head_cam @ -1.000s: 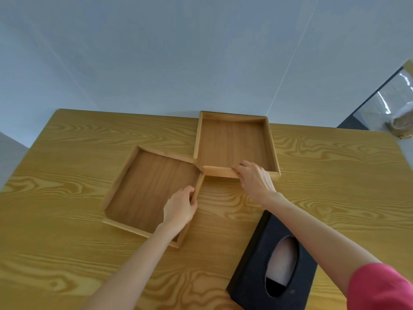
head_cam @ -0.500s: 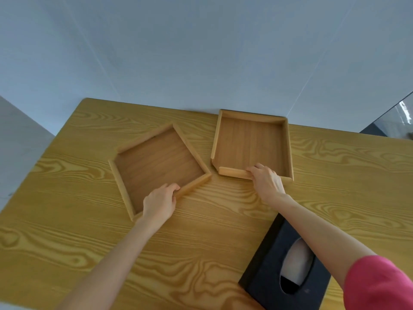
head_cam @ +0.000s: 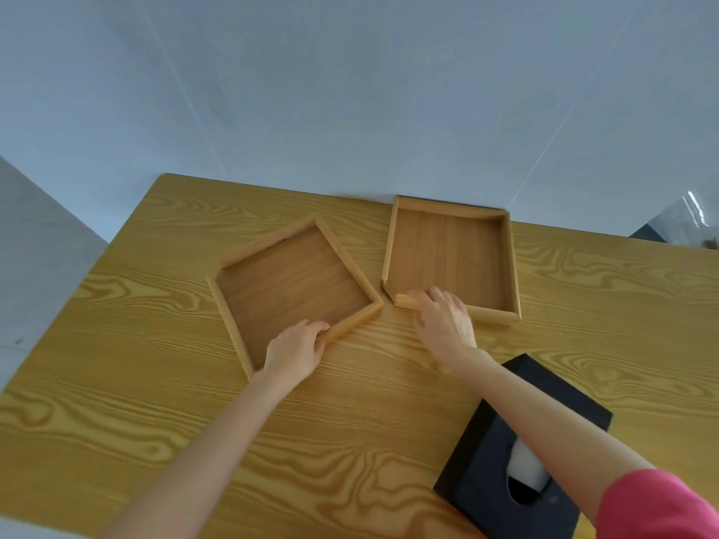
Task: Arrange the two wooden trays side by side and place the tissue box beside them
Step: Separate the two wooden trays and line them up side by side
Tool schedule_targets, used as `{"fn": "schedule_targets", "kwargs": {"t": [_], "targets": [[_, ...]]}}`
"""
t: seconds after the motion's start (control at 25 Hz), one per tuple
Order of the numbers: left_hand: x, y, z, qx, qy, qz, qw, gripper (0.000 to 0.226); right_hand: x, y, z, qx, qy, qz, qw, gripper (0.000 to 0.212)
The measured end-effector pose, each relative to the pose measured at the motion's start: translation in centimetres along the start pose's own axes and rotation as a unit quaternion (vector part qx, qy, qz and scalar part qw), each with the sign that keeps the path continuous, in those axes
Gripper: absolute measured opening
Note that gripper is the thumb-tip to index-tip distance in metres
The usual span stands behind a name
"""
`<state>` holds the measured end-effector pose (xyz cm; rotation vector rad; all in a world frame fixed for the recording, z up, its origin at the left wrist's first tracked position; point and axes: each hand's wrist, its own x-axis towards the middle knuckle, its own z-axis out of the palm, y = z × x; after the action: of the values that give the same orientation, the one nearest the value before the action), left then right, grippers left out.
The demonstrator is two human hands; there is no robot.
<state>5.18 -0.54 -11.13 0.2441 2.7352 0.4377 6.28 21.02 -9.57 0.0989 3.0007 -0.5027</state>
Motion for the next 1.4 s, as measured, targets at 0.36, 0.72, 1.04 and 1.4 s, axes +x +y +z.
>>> {"fn": "schedule_targets", "kwargs": {"t": [0.36,0.72,1.04,1.4], "targets": [[2.0,-7.7,-4.8,0.012,0.016,0.046,0.999,0.043,-2.5,-12.4,4.6,0.265,-0.125,0.259,0.92,0.063],[9.5,-12.1,-9.2,0.085,0.015,-0.011,0.996,0.058,0.1,-16.3,7.5,0.279,-0.067,0.36,0.888,0.083],[10.1,-13.6,-8.2,-0.021,0.029,-0.059,0.998,0.045,-0.1,-16.3,8.1,0.23,-0.048,0.354,0.905,0.076],[7.3,-16.4,-7.2,-0.085,0.073,-0.1,0.989,0.032,2.1,-14.0,6.5,0.158,0.0,0.254,0.954,0.056]]}}
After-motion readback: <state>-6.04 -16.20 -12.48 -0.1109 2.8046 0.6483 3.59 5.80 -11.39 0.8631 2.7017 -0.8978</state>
